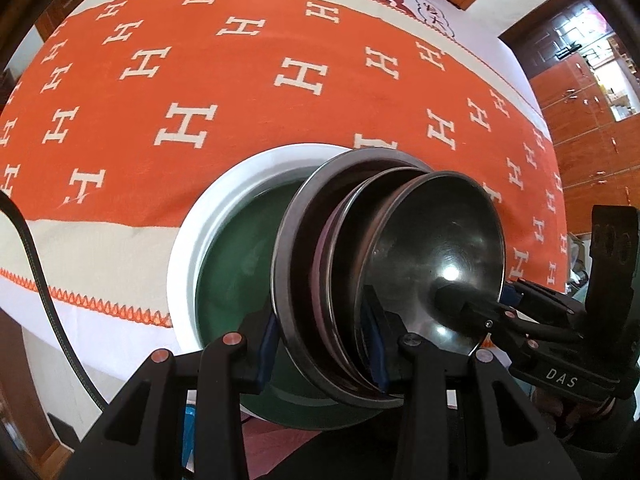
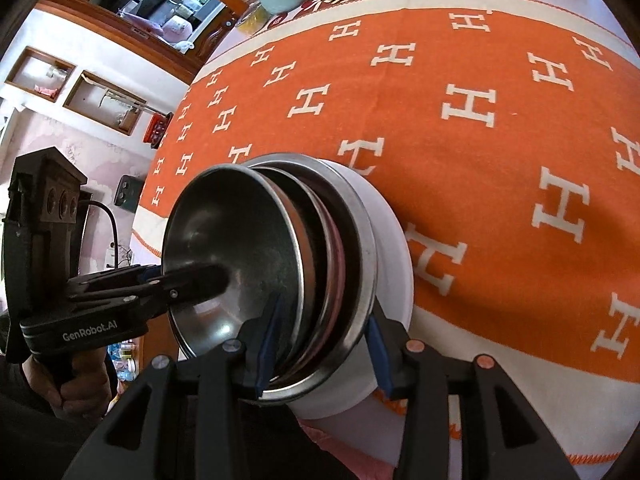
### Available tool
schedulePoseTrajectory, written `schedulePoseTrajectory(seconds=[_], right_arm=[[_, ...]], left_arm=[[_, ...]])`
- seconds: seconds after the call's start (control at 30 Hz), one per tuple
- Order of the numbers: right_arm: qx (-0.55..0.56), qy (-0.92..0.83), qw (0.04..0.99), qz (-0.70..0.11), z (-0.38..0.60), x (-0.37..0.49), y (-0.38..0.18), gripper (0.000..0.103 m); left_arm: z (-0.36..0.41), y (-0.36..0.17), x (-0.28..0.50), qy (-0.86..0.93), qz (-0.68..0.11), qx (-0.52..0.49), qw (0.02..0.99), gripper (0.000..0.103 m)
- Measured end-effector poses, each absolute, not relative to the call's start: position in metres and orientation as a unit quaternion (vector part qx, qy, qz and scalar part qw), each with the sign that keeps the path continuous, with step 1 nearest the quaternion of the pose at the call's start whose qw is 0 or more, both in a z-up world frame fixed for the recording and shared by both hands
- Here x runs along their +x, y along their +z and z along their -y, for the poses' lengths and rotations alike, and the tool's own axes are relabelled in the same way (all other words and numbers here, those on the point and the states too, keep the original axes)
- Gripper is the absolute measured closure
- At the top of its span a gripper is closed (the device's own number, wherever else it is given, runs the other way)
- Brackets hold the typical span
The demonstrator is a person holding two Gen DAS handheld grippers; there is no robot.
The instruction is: Organize plates and bowls
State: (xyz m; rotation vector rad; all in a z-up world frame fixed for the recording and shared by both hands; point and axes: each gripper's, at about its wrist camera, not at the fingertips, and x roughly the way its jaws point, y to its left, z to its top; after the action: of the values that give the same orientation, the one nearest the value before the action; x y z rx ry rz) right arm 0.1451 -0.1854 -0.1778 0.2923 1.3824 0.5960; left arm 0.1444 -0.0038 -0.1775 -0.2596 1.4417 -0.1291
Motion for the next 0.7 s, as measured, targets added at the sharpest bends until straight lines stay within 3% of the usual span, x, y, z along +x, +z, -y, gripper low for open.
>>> schedulePoseTrajectory(seconds=[0.17, 0.7], right_arm=[[0.116, 0.285, 0.72, -0.622, 0.177, 0.147, -0.179, 0.057], [0.118, 0.25, 0.744, -0.608, 0.17, 0.151, -0.172, 0.055]], left_arm=[[0.007, -0.175, 0.145, -0.028, -0.658, -0.1, 0.745, 0.064], [0.005, -0.148, 0.149, -0.013, -0.625, -0.029, 0.78, 0.061]])
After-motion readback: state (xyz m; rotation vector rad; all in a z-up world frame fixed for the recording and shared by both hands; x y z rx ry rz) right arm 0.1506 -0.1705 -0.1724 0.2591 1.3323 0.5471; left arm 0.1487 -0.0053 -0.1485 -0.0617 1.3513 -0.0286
